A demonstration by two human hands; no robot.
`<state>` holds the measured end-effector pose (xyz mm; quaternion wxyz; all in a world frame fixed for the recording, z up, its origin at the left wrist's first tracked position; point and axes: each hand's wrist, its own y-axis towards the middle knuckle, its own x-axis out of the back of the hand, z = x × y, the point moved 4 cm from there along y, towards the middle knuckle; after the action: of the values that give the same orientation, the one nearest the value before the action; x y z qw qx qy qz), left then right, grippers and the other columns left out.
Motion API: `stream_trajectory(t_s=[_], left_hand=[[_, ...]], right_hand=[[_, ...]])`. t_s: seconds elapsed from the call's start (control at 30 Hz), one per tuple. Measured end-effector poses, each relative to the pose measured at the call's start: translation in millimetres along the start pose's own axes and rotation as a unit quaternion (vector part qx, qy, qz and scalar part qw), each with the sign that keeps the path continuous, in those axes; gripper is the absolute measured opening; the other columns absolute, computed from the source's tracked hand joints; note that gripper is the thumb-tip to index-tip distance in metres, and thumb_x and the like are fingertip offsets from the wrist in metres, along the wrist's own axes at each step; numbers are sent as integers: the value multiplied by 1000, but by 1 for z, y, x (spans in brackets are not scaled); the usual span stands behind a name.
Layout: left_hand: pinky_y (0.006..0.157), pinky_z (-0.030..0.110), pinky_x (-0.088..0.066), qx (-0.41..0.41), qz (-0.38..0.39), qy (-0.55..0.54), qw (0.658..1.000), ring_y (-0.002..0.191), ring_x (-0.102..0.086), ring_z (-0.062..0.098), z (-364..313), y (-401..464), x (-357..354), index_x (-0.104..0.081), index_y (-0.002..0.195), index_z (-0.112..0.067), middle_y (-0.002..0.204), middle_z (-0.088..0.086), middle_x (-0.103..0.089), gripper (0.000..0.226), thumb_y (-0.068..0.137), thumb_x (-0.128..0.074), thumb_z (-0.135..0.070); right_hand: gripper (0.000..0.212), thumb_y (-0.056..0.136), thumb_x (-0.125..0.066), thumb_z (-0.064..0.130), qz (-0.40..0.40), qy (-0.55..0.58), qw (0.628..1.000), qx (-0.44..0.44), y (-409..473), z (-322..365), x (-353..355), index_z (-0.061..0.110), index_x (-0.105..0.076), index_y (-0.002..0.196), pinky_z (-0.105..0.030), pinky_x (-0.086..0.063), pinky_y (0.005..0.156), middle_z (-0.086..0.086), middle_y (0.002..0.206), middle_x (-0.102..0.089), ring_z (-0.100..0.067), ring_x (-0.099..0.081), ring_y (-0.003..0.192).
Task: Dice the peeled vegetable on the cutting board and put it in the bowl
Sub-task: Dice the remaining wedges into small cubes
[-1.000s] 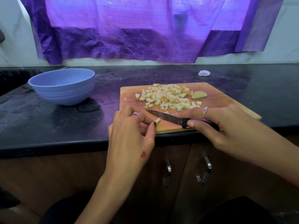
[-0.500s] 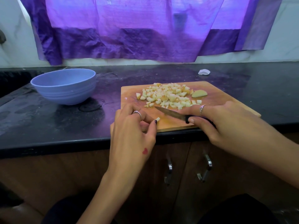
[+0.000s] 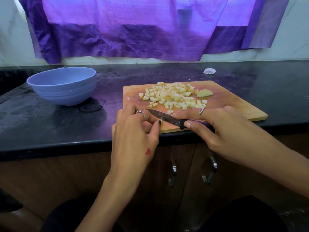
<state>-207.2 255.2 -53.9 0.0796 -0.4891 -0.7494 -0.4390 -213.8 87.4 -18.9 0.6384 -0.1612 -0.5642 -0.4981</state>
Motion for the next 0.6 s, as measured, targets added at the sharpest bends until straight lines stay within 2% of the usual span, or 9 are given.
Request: stream_trajectory(t_s=[0.03, 0.1, 0.23, 0.3, 0.37, 0.5, 0.57, 0.6], left_hand=[[82, 41, -43, 0, 0, 1, 1000, 96, -43, 11, 0, 0, 0, -69, 76, -22, 92, -11, -51, 6, 82, -69, -22], [81, 42, -44, -2, -3, 4, 1000, 96, -44, 13, 1, 0, -1, -69, 75, -21, 92, -10, -52, 7, 82, -70, -22], [82, 43, -44, -3, -5, 0, 1000, 95, -45, 14, 1, -1, -1, -67, 72, -22, 92, -9, -52, 10, 81, -70, -21], [82, 44, -44, -7, -8, -1, 1000, 95, -45, 13, 0, -1, -1, -67, 71, -20, 91, -10, -52, 11, 81, -71, -20], [81, 44, -45, -10, -15, -1, 1000, 94, -45, 14, 0, -1, -2, -67, 70, -19, 90, -10, -51, 12, 81, -71, -19], [79, 40, -43, -15, -22, 2, 1000, 93, -44, 12, 0, -1, -2, -61, 65, -23, 89, -11, -49, 19, 81, -71, -20], [78, 33, -35, -17, -6, 34, 999, 100, -41, 12, -2, 3, -2, -54, 63, -29, 93, -13, -46, 25, 82, -70, -25], [78, 31, -31, -17, 4, 58, 998, 107, -40, 13, -2, 7, -3, -56, 65, -28, 98, -13, -46, 23, 84, -68, -28]], right_hand=[[24, 92, -48, 39, 4, -5, 1000, -9, 0, -1, -2, 57, -58, 104, -18, -39, 50, 12, 51, -53, -10, -54, 58], [31, 93, -44, 41, 17, -19, 1000, -16, 0, -1, -2, 52, -55, 120, -21, -43, 53, 12, 58, -53, -12, -55, 58], [32, 95, -42, 40, 43, -34, 998, -18, 0, 0, 2, 51, -52, 124, -30, -48, 69, 15, 72, -54, -9, -55, 71], [33, 94, -39, 43, 45, -37, 998, -21, -2, -1, 2, 53, -48, 124, -33, -50, 74, 11, 84, -60, -10, -57, 76], [34, 93, -38, 45, 25, -42, 999, -21, -6, -2, 0, 53, -47, 124, -32, -49, 72, 9, 87, -61, -11, -56, 77], [33, 96, -40, 42, -17, -87, 996, -15, -6, -1, -4, 51, -46, 128, -30, -43, 61, 13, 75, -57, -14, -51, 70], [35, 98, -37, 43, -37, -139, 989, -19, -2, -3, -1, 52, -41, 131, -28, -34, 56, 13, 72, -53, -16, -51, 73], [36, 98, -37, 43, -46, -145, 988, -25, 1, -5, 1, 52, -39, 133, -29, -33, 58, 13, 79, -56, -17, -54, 79]])
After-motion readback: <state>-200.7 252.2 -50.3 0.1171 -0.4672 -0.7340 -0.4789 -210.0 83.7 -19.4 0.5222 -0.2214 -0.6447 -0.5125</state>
